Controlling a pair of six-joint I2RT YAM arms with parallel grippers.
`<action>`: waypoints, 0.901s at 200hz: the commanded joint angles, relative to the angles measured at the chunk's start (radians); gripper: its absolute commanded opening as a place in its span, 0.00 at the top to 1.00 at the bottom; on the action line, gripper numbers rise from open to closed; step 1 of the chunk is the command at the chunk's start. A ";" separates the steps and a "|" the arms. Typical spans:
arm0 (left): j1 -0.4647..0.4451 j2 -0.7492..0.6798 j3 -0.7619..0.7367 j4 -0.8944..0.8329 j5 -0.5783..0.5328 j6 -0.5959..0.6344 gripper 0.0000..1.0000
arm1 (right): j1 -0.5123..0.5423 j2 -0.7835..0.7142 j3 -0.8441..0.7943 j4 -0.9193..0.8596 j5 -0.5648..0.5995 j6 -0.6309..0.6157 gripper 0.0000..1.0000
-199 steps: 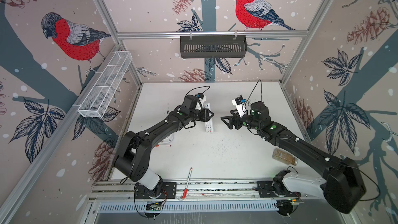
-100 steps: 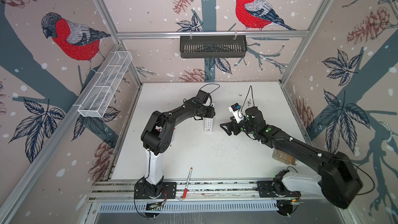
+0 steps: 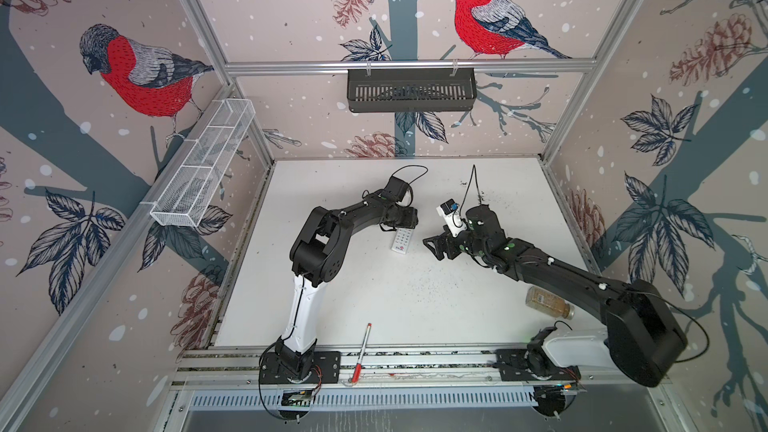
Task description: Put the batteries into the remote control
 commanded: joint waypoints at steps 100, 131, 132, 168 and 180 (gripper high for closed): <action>0.148 -0.561 -0.440 0.373 -0.555 0.112 0.04 | -0.029 0.139 0.035 0.190 0.551 -0.099 0.00; 0.212 -0.723 -0.652 0.523 -0.774 0.173 0.03 | -0.082 0.202 0.033 0.247 0.700 -0.133 0.01; 0.216 -0.728 -0.658 0.525 -0.773 0.173 0.03 | -0.084 0.205 0.033 0.247 0.704 -0.133 0.00; 0.256 -0.859 -0.921 0.775 -0.932 0.276 0.04 | -0.207 0.224 -0.035 0.341 0.778 -0.118 0.00; 0.259 -0.862 -1.015 0.955 -0.978 0.347 0.03 | -0.256 0.228 -0.061 0.380 0.789 -0.118 0.00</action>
